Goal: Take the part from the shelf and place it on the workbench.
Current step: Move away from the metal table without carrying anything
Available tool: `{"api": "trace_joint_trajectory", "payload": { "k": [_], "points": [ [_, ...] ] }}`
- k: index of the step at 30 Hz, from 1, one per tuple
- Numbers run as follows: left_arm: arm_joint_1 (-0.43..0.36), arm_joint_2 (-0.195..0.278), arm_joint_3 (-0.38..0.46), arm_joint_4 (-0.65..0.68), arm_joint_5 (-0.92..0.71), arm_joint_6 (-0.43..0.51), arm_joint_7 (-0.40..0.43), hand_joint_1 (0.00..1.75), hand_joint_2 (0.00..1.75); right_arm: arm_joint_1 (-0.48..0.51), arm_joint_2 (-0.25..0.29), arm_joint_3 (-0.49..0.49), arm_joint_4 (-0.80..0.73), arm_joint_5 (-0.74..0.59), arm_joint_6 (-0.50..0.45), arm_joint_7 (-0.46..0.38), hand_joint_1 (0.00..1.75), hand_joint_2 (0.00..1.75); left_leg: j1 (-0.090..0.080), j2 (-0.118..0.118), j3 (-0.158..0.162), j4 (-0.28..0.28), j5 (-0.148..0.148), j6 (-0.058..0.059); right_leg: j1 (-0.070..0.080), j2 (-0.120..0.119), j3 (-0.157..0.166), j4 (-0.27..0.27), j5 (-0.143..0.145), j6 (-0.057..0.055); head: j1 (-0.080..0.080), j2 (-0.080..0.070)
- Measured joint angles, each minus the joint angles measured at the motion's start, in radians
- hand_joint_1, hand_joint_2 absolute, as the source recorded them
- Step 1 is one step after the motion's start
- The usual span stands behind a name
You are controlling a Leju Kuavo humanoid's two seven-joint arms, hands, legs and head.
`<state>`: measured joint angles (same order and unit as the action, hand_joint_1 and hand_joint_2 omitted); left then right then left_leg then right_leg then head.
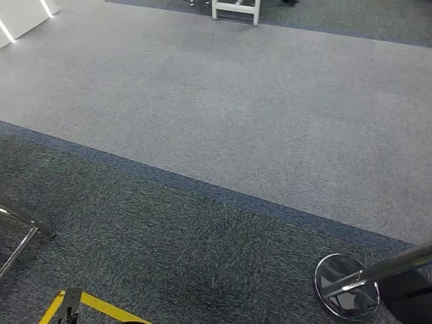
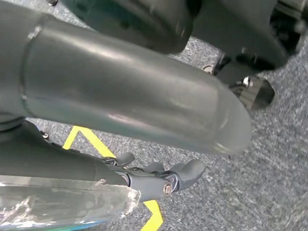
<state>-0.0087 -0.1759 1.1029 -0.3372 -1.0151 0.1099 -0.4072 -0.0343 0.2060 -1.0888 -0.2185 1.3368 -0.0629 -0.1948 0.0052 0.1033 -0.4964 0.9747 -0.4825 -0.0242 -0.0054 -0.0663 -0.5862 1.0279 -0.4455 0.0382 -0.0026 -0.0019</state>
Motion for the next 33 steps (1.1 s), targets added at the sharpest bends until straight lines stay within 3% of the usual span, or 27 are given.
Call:
{"api": "trace_joint_trajectory", "payload": {
  "k": [2,4,6,7,8,9,11,13,15,16,17,19,21,23,24,25,27,29,30,32,33],
  "points": [
    [-0.004,0.0,0.002,0.0,0.0,0.001,-0.001,0.0,0.0,0.002,0.0,0.0,0.0,0.0,0.001,0.0,0.0,0.0,0.004,0.005,0.003,0.0,-0.005,-0.011,0.001,0.024,-0.006,0.0,0.002,-0.014,-0.002,0.0],
    [-0.005,-0.002,0.003,0.002,-0.003,0.001,-0.002,0.0,0.0,0.001,0.0,-0.001,0.0,0.0,0.002,0.001,0.0,0.0,0.009,-0.036,-0.018,0.052,-0.043,-0.019,-0.001,0.048,-0.007,-0.003,0.006,-0.027,-0.006,0.0],
    [-0.003,-0.002,0.004,0.004,-0.007,0.002,-0.005,0.0,0.0,-0.001,0.0,-0.002,0.0,0.0,0.003,0.001,0.0,0.0,0.01,-0.083,-0.08,0.183,-0.109,-0.02,-0.002,0.075,-0.008,-0.004,0.008,-0.035,-0.01,0.0],
    [-0.001,-0.001,0.005,0.004,-0.009,0.002,-0.006,0.0,0.0,-0.002,0.0,-0.002,0.0,0.0,0.003,0.001,0.0,0.0,0.01,-0.091,-0.115,0.249,-0.132,-0.019,-0.001,0.089,-0.009,-0.004,0.008,-0.037,-0.012,0.0],
    [0.0,0.0,0.006,0.004,-0.01,0.002,-0.006,0.0,0.0,-0.001,0.0,-0.003,0.0,0.0,0.003,0.002,0.0,0.0,0.01,-0.094,-0.139,0.289,-0.138,-0.018,0.0,0.104,-0.009,-0.004,0.008,-0.038,-0.013,0.0],
    [0.0,0.0,0.006,0.005,-0.011,0.002,-0.007,0.0,0.0,0.0,0.0,-0.003,0.0,0.0,0.003,0.002,0.0,0.0,0.01,-0.097,-0.147,0.293,-0.123,-0.016,0.0,0.119,-0.009,-0.003,0.008,-0.037,-0.013,0.0],
    [-0.001,0.0,0.007,0.007,-0.011,0.003,-0.007,0.0,0.0,0.002,0.0,-0.004,0.0,0.0,0.004,0.003,0.0,0.0,0.011,-0.114,-0.111,0.195,-0.048,-0.012,-0.001,0.15,-0.008,-0.003,0.01,-0.034,-0.013,0.0],
    [-0.002,0.0,0.008,0.008,-0.011,0.003,-0.008,0.0,0.0,0.0,0.0,-0.005,-0.001,0.0,0.004,0.003,0.0,0.0,0.015,-0.16,-0.06,0.07,0.006,-0.009,-0.001,0.178,-0.013,0.0,0.013,-0.025,-0.013,0.0],
    [-0.004,0.0,0.009,0.009,-0.012,0.003,-0.008,0.0,0.0,0.001,0.0,-0.005,-0.001,0.0,0.004,0.003,0.0,0.0,0.016,-0.183,-0.043,0.022,0.011,-0.006,-0.002,0.2,-0.022,0.0,0.018,-0.013,-0.012,0.0],
    [-0.006,-0.001,0.009,0.009,-0.013,0.003,-0.008,0.0,0.0,0.003,0.0,-0.005,-0.001,0.0,0.004,0.003,0.0,0.0,0.015,-0.175,-0.043,0.018,0.011,-0.001,-0.005,0.211,-0.028,-0.003,0.021,-0.006,-0.012,0.0],
    [-0.007,-0.001,0.01,0.01,-0.014,0.003,-0.008,0.0,0.0,0.007,0.0,-0.005,-0.001,0.0,0.004,0.003,0.0,0.0,0.014,-0.164,-0.042,0.016,0.014,0.005,-0.007,0.211,-0.033,-0.005,0.023,0.0,-0.012,0.0],
    [-0.008,-0.001,0.01,0.01,-0.014,0.004,-0.009,0.0,0.0,0.01,0.0,-0.006,-0.001,0.0,0.005,0.003,0.0,0.0,0.013,-0.14,-0.04,0.011,0.019,0.02,-0.005,0.167,-0.055,0.031,-0.002,0.008,-0.008,0.0],
    [-0.005,0.0,0.011,0.01,-0.015,0.004,-0.009,0.0,0.0,0.005,0.0,-0.006,-0.001,0.0,0.005,0.003,0.0,0.0,0.009,-0.111,-0.039,0.01,0.017,0.03,-0.002,0.103,-0.109,0.148,-0.069,0.011,-0.004,0.0],
    [-0.003,0.001,0.012,0.01,-0.017,0.006,-0.009,0.0,0.0,0.002,0.0,-0.006,-0.001,0.0,0.005,0.003,0.0,0.0,0.004,-0.08,-0.038,0.01,0.015,0.034,-0.003,0.079,-0.162,0.266,-0.119,0.014,-0.004,0.0],
    [-0.003,0.001,0.012,0.01,-0.018,0.006,-0.009,0.0,0.0,0.003,0.0,-0.006,-0.001,0.0,0.005,0.003,0.0,0.0,0.003,-0.067,-0.036,0.011,0.013,0.034,-0.004,0.075,-0.166,0.281,-0.118,0.015,-0.004,0.0],
    [-0.004,0.001,0.013,0.011,-0.019,0.006,-0.009,0.0,0.0,0.004,0.0,-0.006,-0.001,0.0,0.005,0.003,0.0,0.0,0.002,-0.055,-0.034,0.011,0.012,0.033,-0.004,0.071,-0.148,0.255,-0.098,0.015,-0.004,0.0],
    [-0.005,0.001,0.013,0.011,-0.021,0.006,-0.01,0.0,0.0,0.004,0.0,-0.006,-0.002,0.0,0.005,0.003,0.0,0.0,0.002,-0.032,-0.026,0.011,0.006,0.027,-0.003,0.043,-0.07,0.123,-0.041,0.013,-0.004,0.0],
    [-0.006,0.002,0.016,0.012,-0.022,0.007,-0.01,0.0,0.0,0.001,0.0,-0.006,-0.002,0.0,0.005,0.003,0.0,0.0,-0.003,-0.012,-0.02,0.015,-0.002,0.016,0.0,0.017,-0.011,0.023,-0.011,0.006,-0.006,0.0],
    [-0.008,0.003,0.019,0.012,-0.023,0.007,-0.01,0.0,0.0,0.0,0.0,-0.006,-0.002,0.0,0.005,0.003,0.0,0.0,-0.004,-0.004,-0.018,0.015,-0.004,0.01,0.003,0.014,-0.003,0.008,-0.011,0.001,-0.007,0.0],
    [-0.012,0.004,0.023,0.013,-0.023,0.007,-0.01,0.0,0.0,0.001,0.0,-0.007,-0.002,0.0,0.005,0.003,0.0,0.0,-0.003,0.01,-0.015,0.014,-0.006,0.0,0.006,0.035,-0.005,0.007,-0.007,-0.011,-0.008,0.0],
    [-0.014,0.003,0.024,0.014,-0.023,0.007,-0.01,0.0,0.0,0.003,0.0,-0.007,-0.002,0.0,0.005,0.003,0.0,0.0,-0.001,0.001,-0.016,0.02,-0.012,-0.005,0.005,0.045,-0.006,0.005,-0.005,-0.016,-0.008,0.0]
  ]
}}
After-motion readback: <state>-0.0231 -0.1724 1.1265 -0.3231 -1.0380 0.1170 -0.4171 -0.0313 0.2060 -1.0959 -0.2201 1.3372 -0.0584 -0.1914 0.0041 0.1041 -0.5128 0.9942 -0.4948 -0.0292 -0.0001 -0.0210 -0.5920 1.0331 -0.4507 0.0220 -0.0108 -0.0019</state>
